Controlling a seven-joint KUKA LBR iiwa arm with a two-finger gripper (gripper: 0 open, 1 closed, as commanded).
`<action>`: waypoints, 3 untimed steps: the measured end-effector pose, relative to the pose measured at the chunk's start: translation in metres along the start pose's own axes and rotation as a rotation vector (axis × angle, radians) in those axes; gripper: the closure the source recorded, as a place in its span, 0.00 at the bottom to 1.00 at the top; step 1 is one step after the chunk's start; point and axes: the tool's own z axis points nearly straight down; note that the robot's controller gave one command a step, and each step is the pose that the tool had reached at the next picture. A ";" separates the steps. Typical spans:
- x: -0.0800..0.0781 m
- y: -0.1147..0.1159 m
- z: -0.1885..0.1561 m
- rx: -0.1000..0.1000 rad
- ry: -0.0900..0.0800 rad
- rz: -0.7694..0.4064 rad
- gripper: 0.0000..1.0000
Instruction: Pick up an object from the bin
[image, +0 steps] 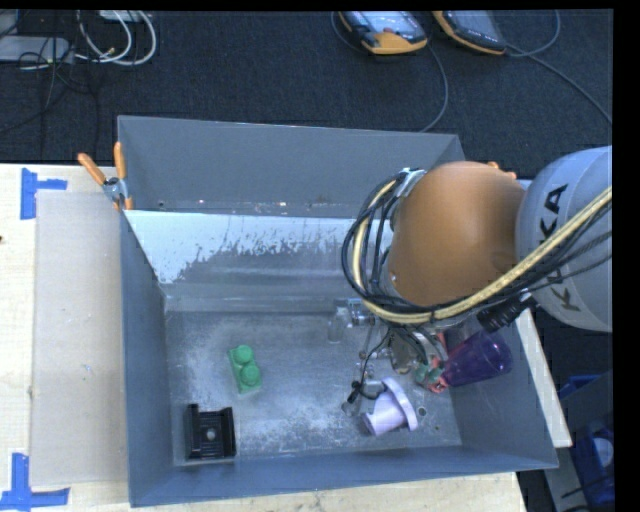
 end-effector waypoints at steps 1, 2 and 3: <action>-0.001 -0.001 -0.004 -0.001 -0.008 0.003 0.00; -0.010 -0.052 0.068 0.000 -0.008 -0.080 0.00; -0.011 -0.128 0.079 0.000 -0.007 -0.261 0.00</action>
Offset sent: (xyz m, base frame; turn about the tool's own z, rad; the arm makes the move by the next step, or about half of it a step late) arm 0.0178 -0.1238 -0.1676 -0.1832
